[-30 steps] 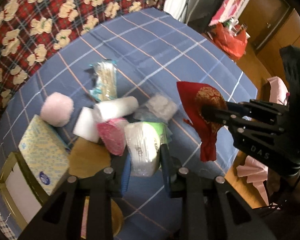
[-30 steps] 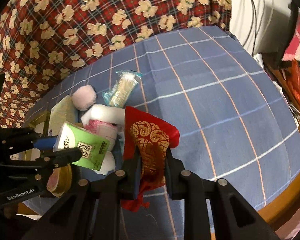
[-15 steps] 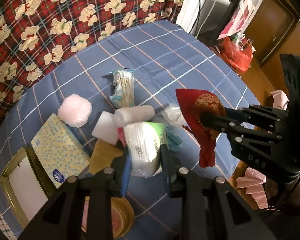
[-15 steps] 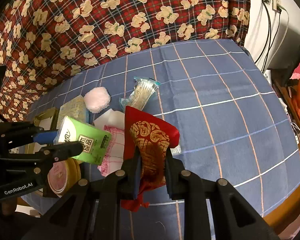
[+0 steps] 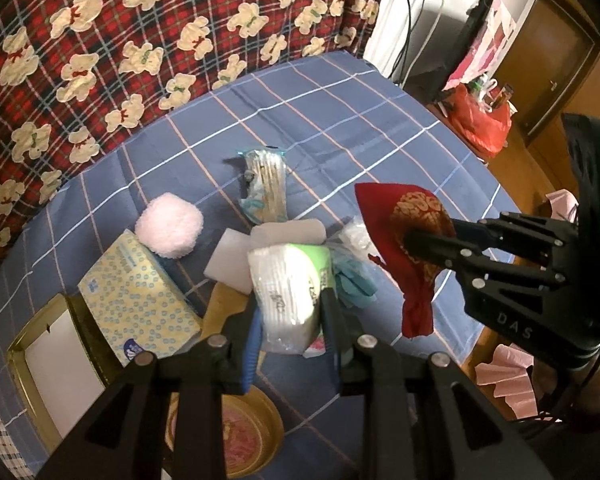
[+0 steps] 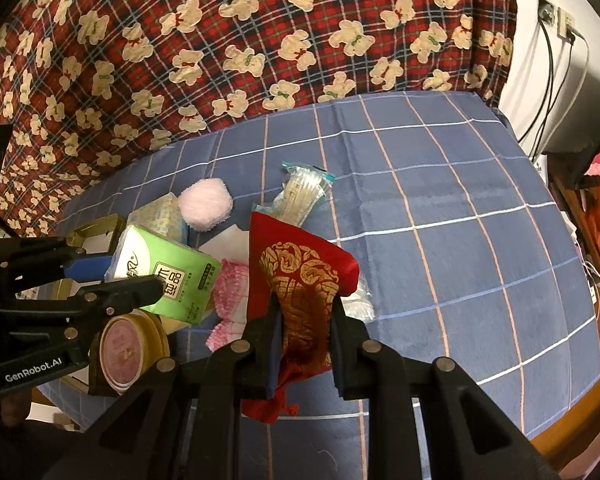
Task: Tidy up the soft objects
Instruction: 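Carry the red pouch and green tissue pack over the gold-rimmed white tray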
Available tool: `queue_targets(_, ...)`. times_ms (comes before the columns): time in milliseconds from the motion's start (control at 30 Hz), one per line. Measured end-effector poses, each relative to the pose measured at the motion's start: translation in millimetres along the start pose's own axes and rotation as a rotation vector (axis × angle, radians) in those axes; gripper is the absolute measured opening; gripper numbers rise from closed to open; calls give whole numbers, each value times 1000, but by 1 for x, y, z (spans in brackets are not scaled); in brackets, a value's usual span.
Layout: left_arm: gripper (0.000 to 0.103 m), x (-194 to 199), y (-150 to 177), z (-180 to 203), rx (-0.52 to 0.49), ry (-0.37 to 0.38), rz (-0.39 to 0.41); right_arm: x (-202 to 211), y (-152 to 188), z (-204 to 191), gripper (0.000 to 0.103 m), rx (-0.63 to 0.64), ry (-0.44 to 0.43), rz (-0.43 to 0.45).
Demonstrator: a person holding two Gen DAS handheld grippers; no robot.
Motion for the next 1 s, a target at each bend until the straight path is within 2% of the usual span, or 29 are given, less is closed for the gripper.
queue_targets(533,25,16,3,-26,59,-17,42,2,-15,-27,22,76,3,13)
queue_targets(1000,25,30,24,-61,152,-42,68,-4,-23,-69,22,171,-14,8)
Point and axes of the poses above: each gripper's, at about its wrist camera, not at the fingertips, and x roughly against the way its jaws point, z to its right, y to its underside, the point moved 10 cm from there along -x, roughly the way its jaws point, and after that the axes turned 15 degrees about -z, right-handed, at the moved point
